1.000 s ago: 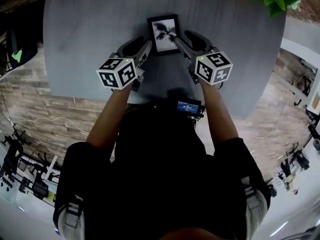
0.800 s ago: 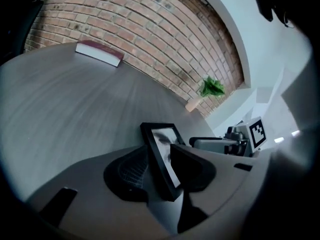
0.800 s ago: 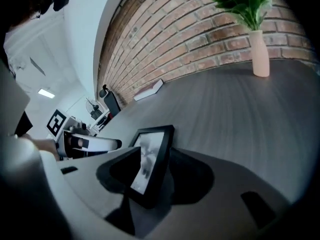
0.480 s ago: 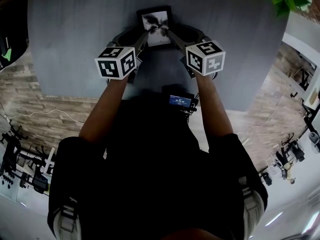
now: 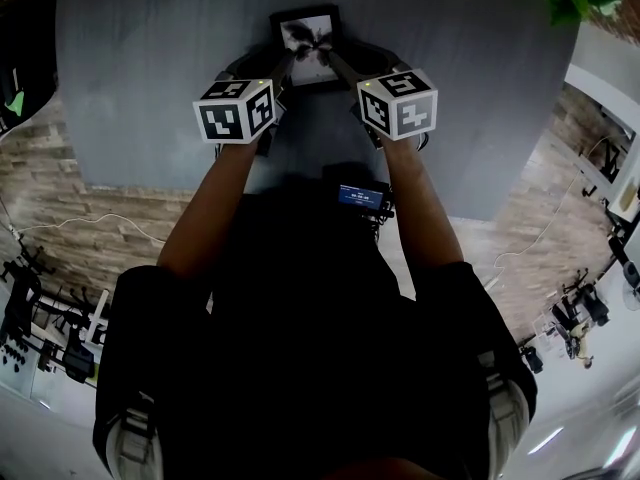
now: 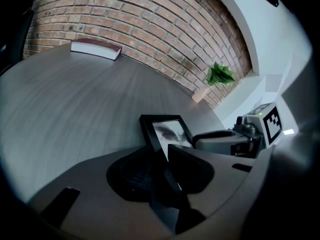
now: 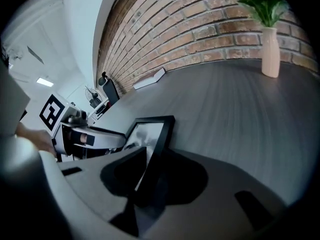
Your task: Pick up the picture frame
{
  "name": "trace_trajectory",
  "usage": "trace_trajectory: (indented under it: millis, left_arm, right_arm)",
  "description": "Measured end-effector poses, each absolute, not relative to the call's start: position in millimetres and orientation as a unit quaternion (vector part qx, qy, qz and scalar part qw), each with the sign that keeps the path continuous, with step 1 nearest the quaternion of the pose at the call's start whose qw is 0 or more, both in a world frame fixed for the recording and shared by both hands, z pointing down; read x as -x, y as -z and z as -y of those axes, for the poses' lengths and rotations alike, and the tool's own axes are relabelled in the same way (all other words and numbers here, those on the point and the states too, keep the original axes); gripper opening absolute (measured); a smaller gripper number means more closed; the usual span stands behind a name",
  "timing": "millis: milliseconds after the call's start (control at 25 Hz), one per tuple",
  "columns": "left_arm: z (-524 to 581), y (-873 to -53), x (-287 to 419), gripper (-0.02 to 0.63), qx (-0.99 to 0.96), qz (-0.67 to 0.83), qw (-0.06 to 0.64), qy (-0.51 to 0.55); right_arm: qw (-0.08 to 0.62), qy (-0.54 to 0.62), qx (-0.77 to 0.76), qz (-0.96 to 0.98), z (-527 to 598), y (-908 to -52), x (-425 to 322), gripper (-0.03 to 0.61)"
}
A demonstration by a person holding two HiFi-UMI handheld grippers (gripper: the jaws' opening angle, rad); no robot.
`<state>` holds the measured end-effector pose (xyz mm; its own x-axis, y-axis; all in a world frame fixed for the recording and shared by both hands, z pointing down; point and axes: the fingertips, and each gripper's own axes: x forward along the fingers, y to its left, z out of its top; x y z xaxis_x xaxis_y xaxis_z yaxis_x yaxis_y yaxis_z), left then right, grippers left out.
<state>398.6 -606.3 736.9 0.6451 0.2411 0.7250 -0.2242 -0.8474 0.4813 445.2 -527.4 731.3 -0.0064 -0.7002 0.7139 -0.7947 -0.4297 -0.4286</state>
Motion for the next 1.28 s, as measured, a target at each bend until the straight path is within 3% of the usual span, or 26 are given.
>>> trace_trajectory:
  millis: [520,1040,1280]
  left_arm:
    - [593.8,-685.6,-394.7,0.097,-0.896,0.016,0.268,-0.355]
    - [576.4,-490.2,-379.4,0.097,-0.969,-0.008,0.159,-0.188]
    - [569.4,-416.8,-323.5,0.095,-0.984,-0.036,0.125,-0.118]
  right_arm:
    - [0.056,-0.391,-0.742,0.542,518.4,-671.2,-447.2,0.091]
    - [0.020,-0.197,-0.820,0.537,490.9,-485.1,-420.8,0.091]
    - [0.012,-0.113,-0.848,0.517,479.9,-410.0,-360.7,0.091]
